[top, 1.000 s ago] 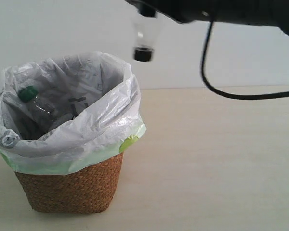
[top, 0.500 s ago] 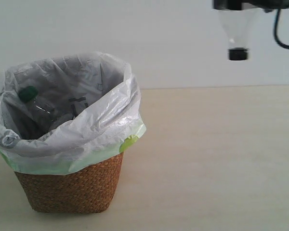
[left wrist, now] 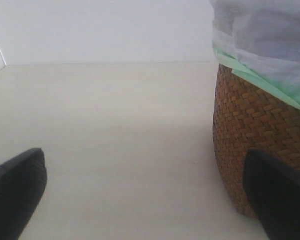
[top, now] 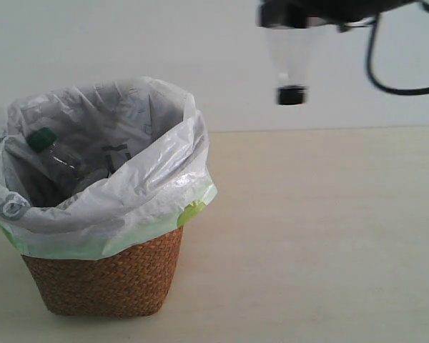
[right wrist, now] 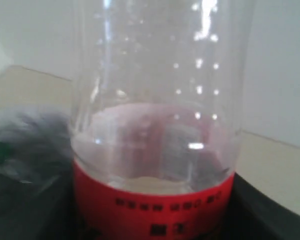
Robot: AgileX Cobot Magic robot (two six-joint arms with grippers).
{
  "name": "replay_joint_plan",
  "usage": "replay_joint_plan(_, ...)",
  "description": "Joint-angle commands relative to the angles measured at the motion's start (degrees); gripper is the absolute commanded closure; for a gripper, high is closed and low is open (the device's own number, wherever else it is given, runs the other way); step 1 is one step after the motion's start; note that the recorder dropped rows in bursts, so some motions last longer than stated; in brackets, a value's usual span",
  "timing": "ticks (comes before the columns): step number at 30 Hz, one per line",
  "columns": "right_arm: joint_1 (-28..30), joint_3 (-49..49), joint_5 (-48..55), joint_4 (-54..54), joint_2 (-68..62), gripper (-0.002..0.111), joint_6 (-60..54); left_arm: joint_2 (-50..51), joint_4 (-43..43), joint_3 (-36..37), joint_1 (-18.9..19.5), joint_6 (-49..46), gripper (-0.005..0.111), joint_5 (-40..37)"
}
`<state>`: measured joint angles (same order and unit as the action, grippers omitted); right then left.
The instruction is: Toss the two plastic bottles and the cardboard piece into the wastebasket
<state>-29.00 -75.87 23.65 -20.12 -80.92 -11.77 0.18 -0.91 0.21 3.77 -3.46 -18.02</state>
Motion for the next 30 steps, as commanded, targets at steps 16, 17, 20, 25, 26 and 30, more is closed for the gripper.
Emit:
replay_joint_plan(16,-2.3,-12.8,5.5,-3.5,-4.4,0.047,3.7,-0.2,-0.1,-0.2,-0.4,0.5,-0.001,0.4)
replay_joint_plan(17,0.4,-12.8,8.7,-0.4,-4.4,0.047,5.4,-0.2,-0.1,-0.2,-0.4,0.5,-0.001,0.4)
replay_joint_plan(20,6.5,-12.8,17.1,10.2,-5.1,0.047,10.3,-0.2,-0.1,-0.2,-0.4,0.5,-0.001,0.4)
replay_joint_plan(25,14.4,-9.3,23.6,16.2,-7.0,0.048,11.8,-0.2,-0.1,-0.2,-0.4,0.5,-0.001,0.4)
replay_joint_plan(26,15.6,-7.3,22.7,16.2,-7.0,0.048,11.2,-0.2,-0.1,-0.2,-0.4,0.5,-0.001,0.4)
replay_joint_plan(30,17.8,-2.3,19.7,16.2,-7.0,0.048,10.9,-0.2,-0.1,-0.2,-0.4,0.5,-0.001,0.4)
